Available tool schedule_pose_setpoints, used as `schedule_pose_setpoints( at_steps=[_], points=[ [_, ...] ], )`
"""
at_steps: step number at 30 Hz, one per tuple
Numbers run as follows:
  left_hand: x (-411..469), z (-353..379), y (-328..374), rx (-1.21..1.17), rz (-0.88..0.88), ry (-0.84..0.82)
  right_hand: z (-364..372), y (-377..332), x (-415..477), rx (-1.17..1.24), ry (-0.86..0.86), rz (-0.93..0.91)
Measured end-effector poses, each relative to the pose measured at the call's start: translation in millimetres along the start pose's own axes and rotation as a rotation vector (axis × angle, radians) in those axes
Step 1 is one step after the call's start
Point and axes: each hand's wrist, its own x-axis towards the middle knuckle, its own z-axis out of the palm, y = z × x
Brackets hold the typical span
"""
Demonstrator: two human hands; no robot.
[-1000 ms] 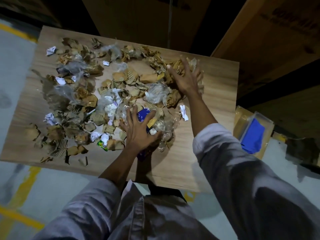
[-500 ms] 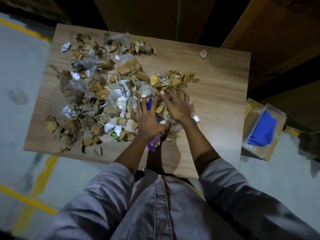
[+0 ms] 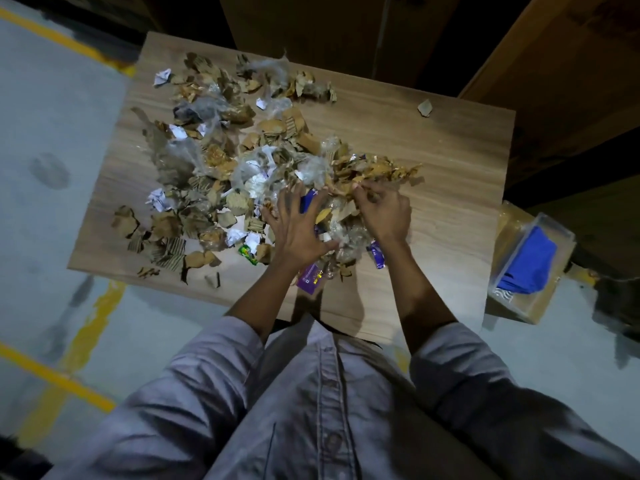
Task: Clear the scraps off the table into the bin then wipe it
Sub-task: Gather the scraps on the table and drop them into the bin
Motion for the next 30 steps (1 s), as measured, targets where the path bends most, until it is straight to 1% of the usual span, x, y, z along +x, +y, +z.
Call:
schedule_pose_setpoints(
  at_steps=[4, 6, 8, 9, 10, 11, 13, 14, 15, 16, 17, 20, 25, 30],
  points=[
    [-17, 4, -19, -0.108, 0.049, 0.097, 6, -8, -7, -0.160, 0.127, -0.014],
    [-29, 2, -29, -0.138, 0.097, 0.219, 8, -11, -13, -0.188, 0.179, -0.049],
    [-45, 2, -41, -0.188, 0.091, 0.336, 14, -14, -22, -0.193, 0.273, -0.143],
    [-55, 5, -49, -0.224, 0.046, 0.385, 19, -16, -30, -0.185, 0.330, -0.226],
    [-67, 13, -57, -0.263, -0.050, 0.429, 26, -19, -38, -0.173, 0.367, -0.332],
    [-78, 23, -64, -0.306, -0.200, 0.465, 35, -21, -47, -0.157, 0.358, -0.445],
    [-96, 45, -74, -0.389, -0.545, 0.515, 51, -24, -68, -0.132, 0.213, -0.630],
    [-101, 54, -75, -0.437, -0.677, 0.525, 58, -23, -78, -0.132, 0.131, -0.689],
    [-103, 61, -75, -0.482, -0.765, 0.527, 63, -19, -85, -0.140, 0.063, -0.726],
    [-104, 66, -73, -0.510, -0.804, 0.516, 67, -15, -91, -0.152, 0.013, -0.743],
    [-103, 70, -70, -0.514, -0.797, 0.493, 68, -11, -95, -0.167, -0.022, -0.747],
    [-97, 81, -61, -0.443, -0.689, 0.421, 61, 1, -102, -0.214, -0.063, -0.746],
    [-67, 81, -30, -0.474, -0.462, 0.425, 46, 18, -104, -0.225, -0.037, -0.705],
    [-41, 76, -7, -0.604, -0.421, 0.401, 29, 24, -103, -0.203, 0.022, -0.695]
  ],
)
